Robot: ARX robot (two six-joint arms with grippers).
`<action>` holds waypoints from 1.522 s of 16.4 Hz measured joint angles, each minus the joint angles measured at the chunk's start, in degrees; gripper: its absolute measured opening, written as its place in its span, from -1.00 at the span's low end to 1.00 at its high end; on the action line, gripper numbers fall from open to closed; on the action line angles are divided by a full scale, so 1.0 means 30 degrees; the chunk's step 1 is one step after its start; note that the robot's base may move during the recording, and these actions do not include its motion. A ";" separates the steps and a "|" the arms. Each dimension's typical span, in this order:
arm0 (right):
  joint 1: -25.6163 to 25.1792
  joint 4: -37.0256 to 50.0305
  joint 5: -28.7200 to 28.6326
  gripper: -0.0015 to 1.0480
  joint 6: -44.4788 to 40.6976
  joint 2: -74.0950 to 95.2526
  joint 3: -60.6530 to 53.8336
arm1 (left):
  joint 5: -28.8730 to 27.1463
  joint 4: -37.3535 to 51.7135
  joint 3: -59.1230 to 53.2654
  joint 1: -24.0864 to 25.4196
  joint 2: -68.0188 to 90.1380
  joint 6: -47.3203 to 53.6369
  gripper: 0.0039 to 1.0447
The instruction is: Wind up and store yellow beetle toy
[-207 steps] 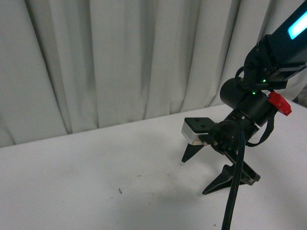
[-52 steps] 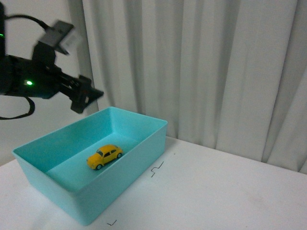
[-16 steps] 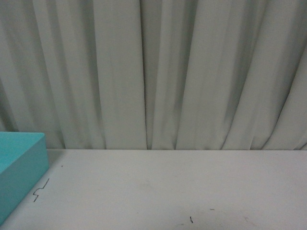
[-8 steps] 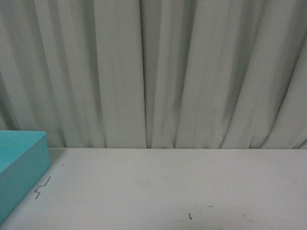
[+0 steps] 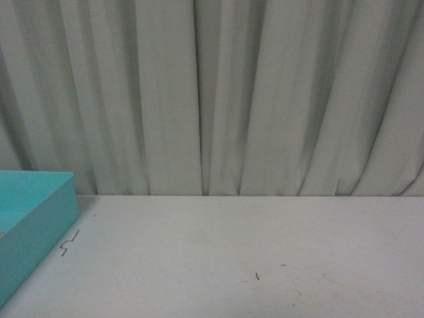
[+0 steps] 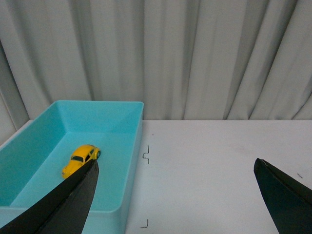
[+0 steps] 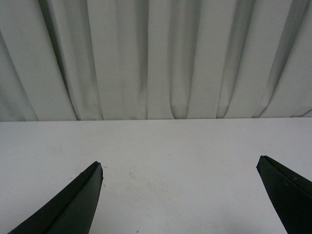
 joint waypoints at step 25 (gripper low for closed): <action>0.0000 0.0000 0.0000 0.87 0.0000 0.0000 0.0000 | 0.0000 0.0000 0.0000 0.0000 0.0000 0.0000 0.88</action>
